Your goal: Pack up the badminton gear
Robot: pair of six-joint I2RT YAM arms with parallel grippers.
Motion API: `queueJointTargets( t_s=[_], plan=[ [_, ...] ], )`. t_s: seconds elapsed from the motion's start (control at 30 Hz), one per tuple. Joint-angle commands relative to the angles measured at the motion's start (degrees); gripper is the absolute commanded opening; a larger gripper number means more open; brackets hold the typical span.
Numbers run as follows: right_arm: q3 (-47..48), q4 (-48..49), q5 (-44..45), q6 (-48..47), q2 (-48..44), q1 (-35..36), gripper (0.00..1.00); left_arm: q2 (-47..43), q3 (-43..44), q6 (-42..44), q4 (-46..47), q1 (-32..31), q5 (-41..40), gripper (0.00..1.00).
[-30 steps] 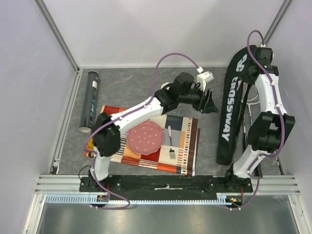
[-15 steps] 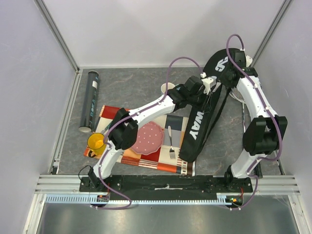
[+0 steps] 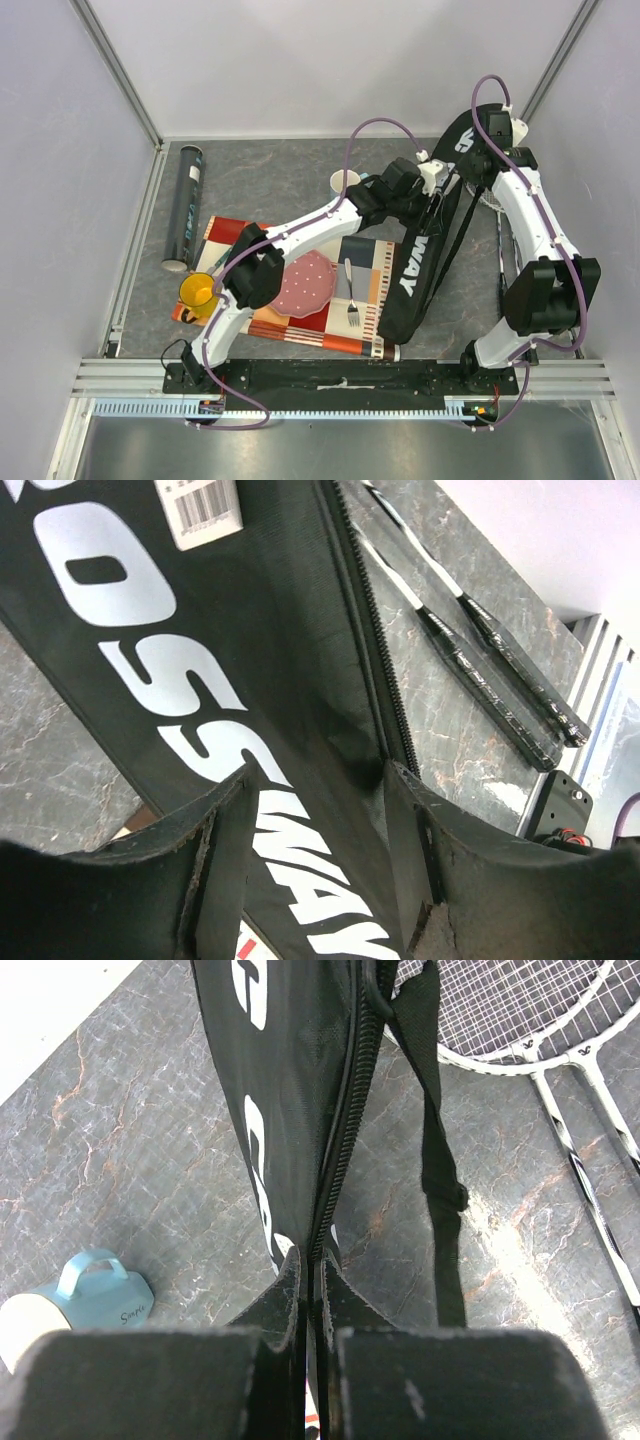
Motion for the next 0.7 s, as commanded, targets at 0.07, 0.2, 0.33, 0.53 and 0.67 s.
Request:
queueJointTargets(
  t_s=[0.07, 0.2, 0.33, 0.53, 0.67],
  plan=[
    [0.46, 0.54, 0.32, 0.88, -2.35, 0.24, 0.0, -1.74, -2.83, -1.18, 6.82, -1.02, 4.69, 0.63],
    [-1.03, 1.07, -1.27, 1.32, -3.67, 0.15, 0.0, 0.19, -1.62, -3.63, 8.23, -0.49, 8.99, 0.62],
    [-1.21, 0.89, -3.02, 1.75, -4.46, 0.07, 0.0, 1.77, -0.73, -5.22, 9.11, -0.32, 11.29, 0.49],
    [-1.65, 1.07, -4.17, 0.44, -5.16, 0.07, 0.0, 1.77, -1.69, -5.67, 11.21, 0.83, 14.0, 0.02],
    [-3.14, 2.12, -6.27, -2.28, -5.95, -0.02, 0.17, 0.11, -6.33, -7.24, 16.38, 1.79, 15.59, 0.02]
  ],
)
